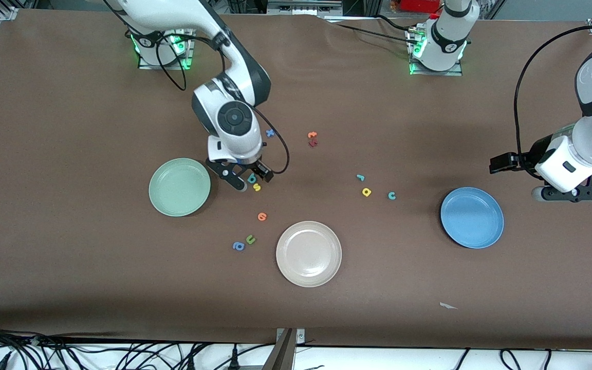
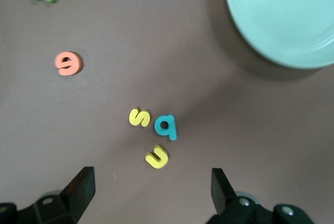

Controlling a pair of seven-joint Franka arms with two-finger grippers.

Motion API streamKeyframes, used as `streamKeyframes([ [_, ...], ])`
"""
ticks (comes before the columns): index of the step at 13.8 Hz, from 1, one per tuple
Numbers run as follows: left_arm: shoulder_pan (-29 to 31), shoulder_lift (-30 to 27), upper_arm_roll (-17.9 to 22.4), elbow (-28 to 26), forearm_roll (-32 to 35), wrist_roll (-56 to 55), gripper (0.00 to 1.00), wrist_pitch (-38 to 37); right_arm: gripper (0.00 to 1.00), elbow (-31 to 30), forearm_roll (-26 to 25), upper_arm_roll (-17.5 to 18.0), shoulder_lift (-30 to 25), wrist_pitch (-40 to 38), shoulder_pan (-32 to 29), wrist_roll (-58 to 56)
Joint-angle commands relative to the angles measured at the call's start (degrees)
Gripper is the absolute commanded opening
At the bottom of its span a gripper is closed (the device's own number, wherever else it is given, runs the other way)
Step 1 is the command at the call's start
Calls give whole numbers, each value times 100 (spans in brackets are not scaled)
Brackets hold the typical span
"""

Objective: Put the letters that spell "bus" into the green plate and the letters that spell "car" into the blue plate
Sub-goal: 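Reach the right gripper down to the yellow u beside the green plate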

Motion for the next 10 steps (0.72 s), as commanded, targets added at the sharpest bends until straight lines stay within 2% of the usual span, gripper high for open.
streamKeyframes([
  [1,11,98,7,96,-59,28,100,124,81,60,-33,-58,298,190,168,524],
  [6,11,98,7,96,-59,28,100,133,82,-712,-33,-50,378,1682,186,1061],
  [10,11,125,7,96,-51,28,100,151,81,-907,-33,-50,370,1710,195,1079],
])
